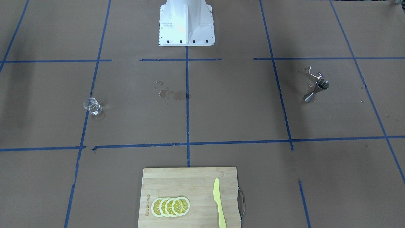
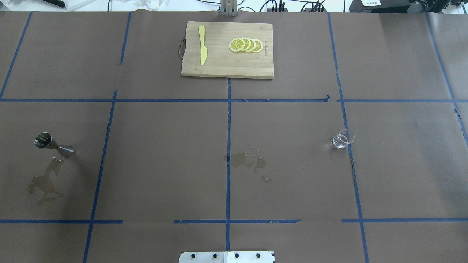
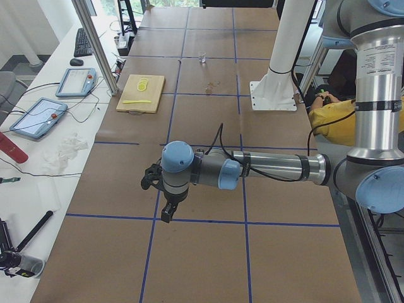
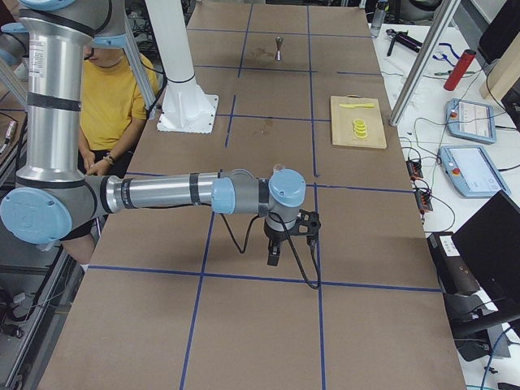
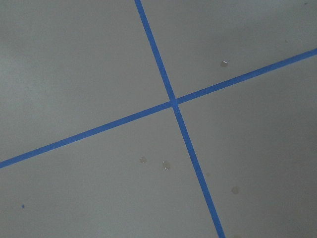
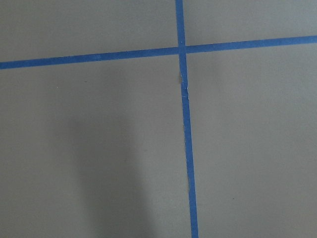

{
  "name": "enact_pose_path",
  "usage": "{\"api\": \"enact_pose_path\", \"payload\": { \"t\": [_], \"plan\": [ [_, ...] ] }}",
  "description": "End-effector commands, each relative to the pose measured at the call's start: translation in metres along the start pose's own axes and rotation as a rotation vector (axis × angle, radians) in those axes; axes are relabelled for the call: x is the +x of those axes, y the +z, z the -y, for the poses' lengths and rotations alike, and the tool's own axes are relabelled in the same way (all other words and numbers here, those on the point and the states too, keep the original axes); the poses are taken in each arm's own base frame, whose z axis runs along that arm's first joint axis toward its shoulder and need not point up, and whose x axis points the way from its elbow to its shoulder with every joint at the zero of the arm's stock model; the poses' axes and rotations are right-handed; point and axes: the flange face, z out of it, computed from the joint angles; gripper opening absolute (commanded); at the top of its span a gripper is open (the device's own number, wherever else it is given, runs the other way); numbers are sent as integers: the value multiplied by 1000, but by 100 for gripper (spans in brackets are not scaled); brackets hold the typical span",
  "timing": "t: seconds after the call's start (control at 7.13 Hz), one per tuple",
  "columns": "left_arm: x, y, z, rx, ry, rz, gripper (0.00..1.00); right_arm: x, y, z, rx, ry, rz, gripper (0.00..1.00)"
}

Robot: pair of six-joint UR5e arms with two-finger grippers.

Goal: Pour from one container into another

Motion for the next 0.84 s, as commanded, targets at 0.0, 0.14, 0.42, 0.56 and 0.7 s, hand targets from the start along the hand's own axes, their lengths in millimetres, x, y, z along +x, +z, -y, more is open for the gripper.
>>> {"api": "enact_pose_path", "payload": {
  "t": [0.0, 0.14, 0.42, 0.56, 0.7],
  "plan": [
    [5, -7, 4, 15, 14, 1, 100, -5, -6, -1, 11, -9, 3, 100],
    [10, -13, 7, 29, 26, 5, 100, -7, -7, -1, 13, -15, 4, 100],
    [17, -21, 11, 43, 39, 9, 100, -12, -10, -2, 17, -19, 27, 100],
    [17, -21, 11, 44, 41, 9, 100, -12, -10, -2, 16, -20, 32, 100],
    [17, -22, 11, 45, 42, 9, 100, -12, -9, -2, 14, -20, 32, 100]
  ]
}}
